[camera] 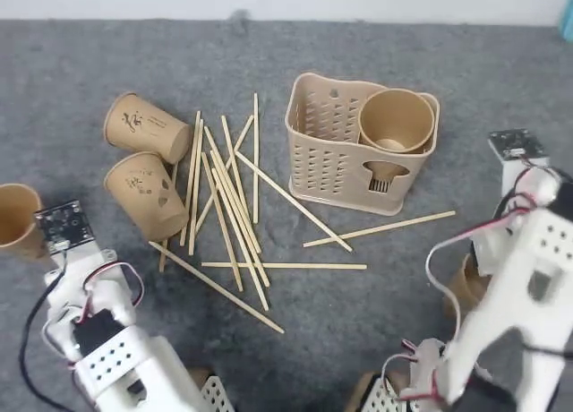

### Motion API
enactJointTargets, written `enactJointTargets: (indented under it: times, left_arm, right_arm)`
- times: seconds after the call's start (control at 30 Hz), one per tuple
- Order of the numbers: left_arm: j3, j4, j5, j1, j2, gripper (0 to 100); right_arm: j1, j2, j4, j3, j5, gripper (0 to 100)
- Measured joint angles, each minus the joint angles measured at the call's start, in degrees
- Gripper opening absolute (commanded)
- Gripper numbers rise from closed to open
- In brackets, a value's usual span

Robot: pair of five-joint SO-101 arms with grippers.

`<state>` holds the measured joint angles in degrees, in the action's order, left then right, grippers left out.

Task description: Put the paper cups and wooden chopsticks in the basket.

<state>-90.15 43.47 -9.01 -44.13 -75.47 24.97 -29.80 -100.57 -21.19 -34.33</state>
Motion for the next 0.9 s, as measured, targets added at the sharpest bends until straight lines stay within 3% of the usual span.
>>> enactJointTargets:
  times: [0.27, 0.57, 0.9]
  left_arm:
    - [0.00, 0.00, 0.00, 0.00, 0.00, 2]
    - [0.00, 0.00, 0.00, 0.00, 0.00, 2]
    - [0.00, 0.00, 0.00, -0.09, 0.00, 2]
  right_arm:
    - [3.69, -10.02, 0.35, 2.29, -0.97, 11.3]
    - [13.10, -10.20, 8.44, -5.27, -7.74, 10.6]
    - [14.15, -6.33, 19.69, -16.97, -9.05, 10.1]
